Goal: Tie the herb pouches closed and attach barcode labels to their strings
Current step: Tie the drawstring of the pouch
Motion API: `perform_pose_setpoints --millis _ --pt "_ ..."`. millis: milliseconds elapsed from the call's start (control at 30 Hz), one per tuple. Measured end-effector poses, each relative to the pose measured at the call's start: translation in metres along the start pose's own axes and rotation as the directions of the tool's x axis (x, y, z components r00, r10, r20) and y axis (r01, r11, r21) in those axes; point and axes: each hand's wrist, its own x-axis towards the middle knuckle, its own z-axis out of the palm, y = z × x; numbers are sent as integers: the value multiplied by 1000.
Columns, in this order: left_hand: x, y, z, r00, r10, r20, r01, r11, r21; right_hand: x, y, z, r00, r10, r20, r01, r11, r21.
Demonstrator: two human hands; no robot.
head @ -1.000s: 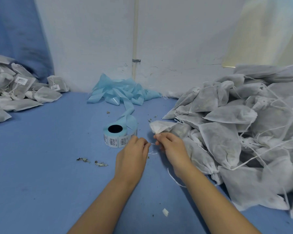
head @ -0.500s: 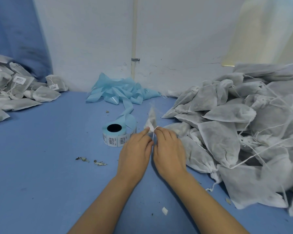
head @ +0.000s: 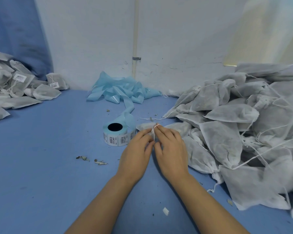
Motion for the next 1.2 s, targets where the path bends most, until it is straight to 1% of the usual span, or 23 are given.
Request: perform_pose_setpoints --millis 67,100,167,233,333,467,567,633,700,833,900,967,1067,1133,1200 --pt "0 1 -1 1000 -10 14 10 999 -39 1 5 1 999 39 -14 -38 995 96" --pt "-1 1 -1 999 -28 24 29 998 -49 1 7 1 997 80 -19 -75 982 174" --pt "-2 2 -1 996 -78 42 81 995 -53 1 10 2 984 181 -10 -165 920 356" --pt "-2 3 -2 992 -117 47 120 991 -62 1 11 3 965 261 -15 -224 853 472" --pt "-3 3 -2 986 -157 61 160 986 -55 3 12 7 937 350 -14 -282 777 563" --pt "-4 0 -1 977 -198 79 203 977 -63 5 12 7 900 433 40 -341 646 684" --pt "-4 0 -1 975 -209 68 216 971 -104 6 10 7 891 451 52 -341 588 734" --pt "-3 1 -1 971 -234 47 239 955 -178 6 10 7 893 445 66 -337 566 752" --pt "-2 1 -2 961 -278 9 271 928 -255 5 9 6 908 410 82 -329 578 747" --pt "0 2 -3 940 -335 -62 302 904 -303 5 6 5 938 323 125 -314 641 701" --pt "-1 2 -4 941 -323 -101 284 915 -285 5 6 5 945 307 116 -306 698 648" --pt "-3 1 -4 947 -283 -153 245 942 -231 4 5 5 951 294 92 -292 767 572" --pt "-4 3 -4 952 -238 -194 197 958 -207 3 4 4 964 261 53 -252 827 503" --pt "-4 5 -3 952 -245 -181 196 948 -252 2 3 3 973 229 25 -213 855 472" --pt "-4 9 -1 944 -290 -161 214 904 -371 1 2 3 984 178 -2 -159 883 442"
